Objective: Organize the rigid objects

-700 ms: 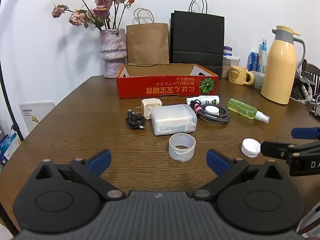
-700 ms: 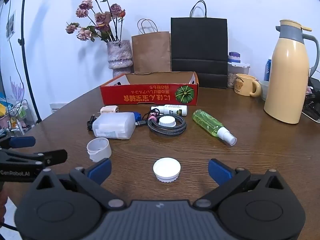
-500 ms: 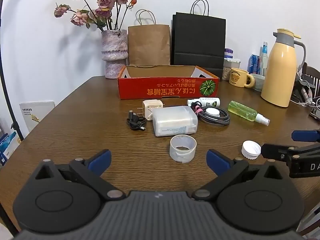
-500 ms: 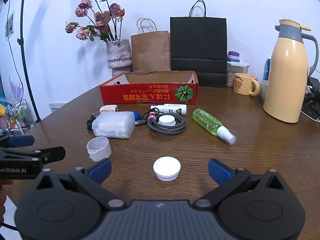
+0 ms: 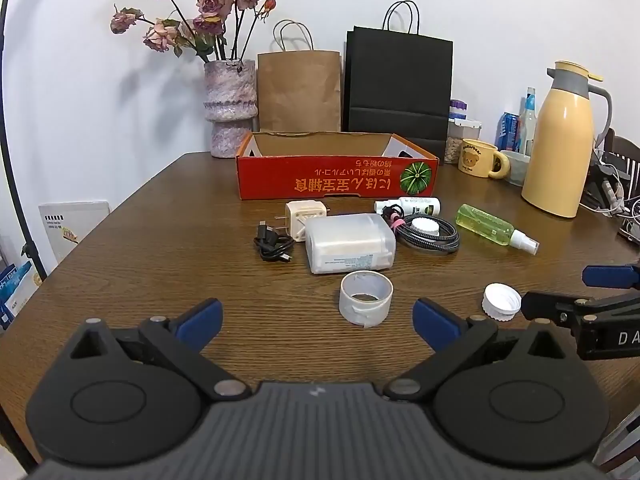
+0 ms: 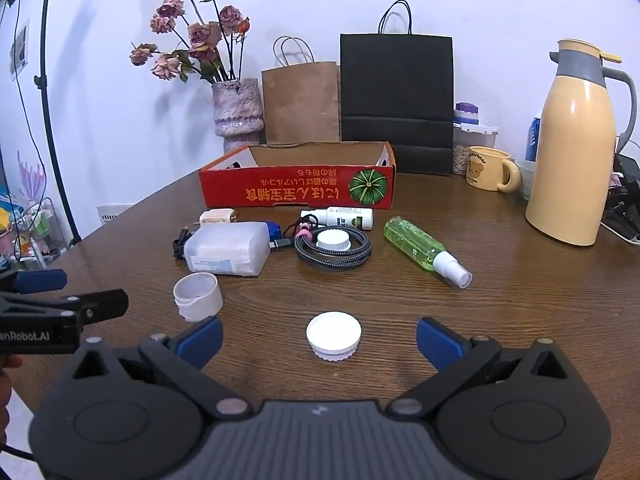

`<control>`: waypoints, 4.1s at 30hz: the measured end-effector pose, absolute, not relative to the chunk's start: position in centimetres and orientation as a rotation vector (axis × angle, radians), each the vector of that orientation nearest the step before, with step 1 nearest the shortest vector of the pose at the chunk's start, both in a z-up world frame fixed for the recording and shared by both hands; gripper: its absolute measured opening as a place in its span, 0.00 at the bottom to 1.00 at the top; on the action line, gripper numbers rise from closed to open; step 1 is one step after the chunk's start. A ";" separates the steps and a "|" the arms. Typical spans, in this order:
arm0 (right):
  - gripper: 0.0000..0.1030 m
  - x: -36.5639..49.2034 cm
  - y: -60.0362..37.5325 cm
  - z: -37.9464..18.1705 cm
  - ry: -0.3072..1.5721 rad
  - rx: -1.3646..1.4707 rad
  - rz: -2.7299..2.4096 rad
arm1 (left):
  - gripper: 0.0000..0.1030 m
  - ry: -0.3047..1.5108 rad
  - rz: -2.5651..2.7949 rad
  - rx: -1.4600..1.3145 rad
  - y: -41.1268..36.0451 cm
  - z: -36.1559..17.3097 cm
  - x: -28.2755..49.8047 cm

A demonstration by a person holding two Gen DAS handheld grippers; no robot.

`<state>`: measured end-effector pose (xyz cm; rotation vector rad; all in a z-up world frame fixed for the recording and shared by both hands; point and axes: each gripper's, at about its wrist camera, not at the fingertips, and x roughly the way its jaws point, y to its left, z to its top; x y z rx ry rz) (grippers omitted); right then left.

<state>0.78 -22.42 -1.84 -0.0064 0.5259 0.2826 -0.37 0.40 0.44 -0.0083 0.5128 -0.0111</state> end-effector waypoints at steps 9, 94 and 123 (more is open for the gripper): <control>1.00 0.8 -22.5 -1.9 0.528 -0.008 0.280 | 1.00 0.519 -0.012 -0.009 0.3 0.3 -0.3; 1.00 0.7 -22.8 -1.6 0.519 -0.030 0.274 | 1.00 0.510 -0.013 -0.016 0.0 0.5 -0.1; 0.96 5.1 -22.9 -5.1 0.626 -0.050 0.273 | 1.00 0.557 0.023 -0.034 0.7 -0.8 2.1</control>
